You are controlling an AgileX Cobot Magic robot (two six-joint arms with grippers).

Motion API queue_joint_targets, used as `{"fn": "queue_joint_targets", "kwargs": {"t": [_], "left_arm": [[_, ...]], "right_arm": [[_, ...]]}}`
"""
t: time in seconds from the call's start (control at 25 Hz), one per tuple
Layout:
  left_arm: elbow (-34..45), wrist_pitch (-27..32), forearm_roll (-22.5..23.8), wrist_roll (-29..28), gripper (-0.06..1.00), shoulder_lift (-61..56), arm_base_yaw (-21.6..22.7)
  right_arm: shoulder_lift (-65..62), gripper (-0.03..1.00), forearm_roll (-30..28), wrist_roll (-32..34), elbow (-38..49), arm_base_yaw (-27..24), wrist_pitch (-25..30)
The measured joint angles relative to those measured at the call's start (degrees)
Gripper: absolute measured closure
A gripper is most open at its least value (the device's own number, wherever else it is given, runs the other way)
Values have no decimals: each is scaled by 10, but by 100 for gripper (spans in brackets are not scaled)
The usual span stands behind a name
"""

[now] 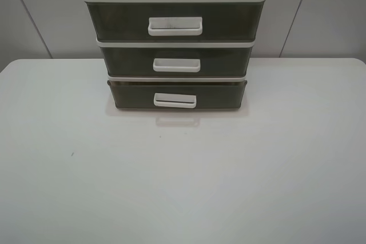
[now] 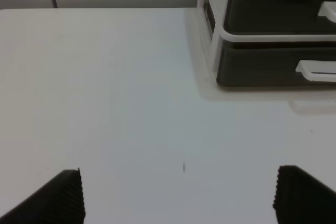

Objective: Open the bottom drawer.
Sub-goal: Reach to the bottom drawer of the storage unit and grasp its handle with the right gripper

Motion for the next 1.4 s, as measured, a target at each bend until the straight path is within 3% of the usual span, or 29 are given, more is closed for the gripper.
{"fn": "queue_joint_targets", "kwargs": {"t": [0.76, 0.96, 1.16, 1.4], "left_arm": [[0, 0, 0, 0, 20, 0, 0], [0, 0, 0, 0, 20, 0, 0], [0, 0, 0, 0, 20, 0, 0], [0, 0, 0, 0, 20, 0, 0]], "right_arm": [[10, 17, 0, 4, 0, 8, 0], [133, 17, -14, 4, -30, 81, 3], [285, 17, -84, 4, -113, 170, -5], [449, 17, -139, 4, -141, 241, -92]]}}
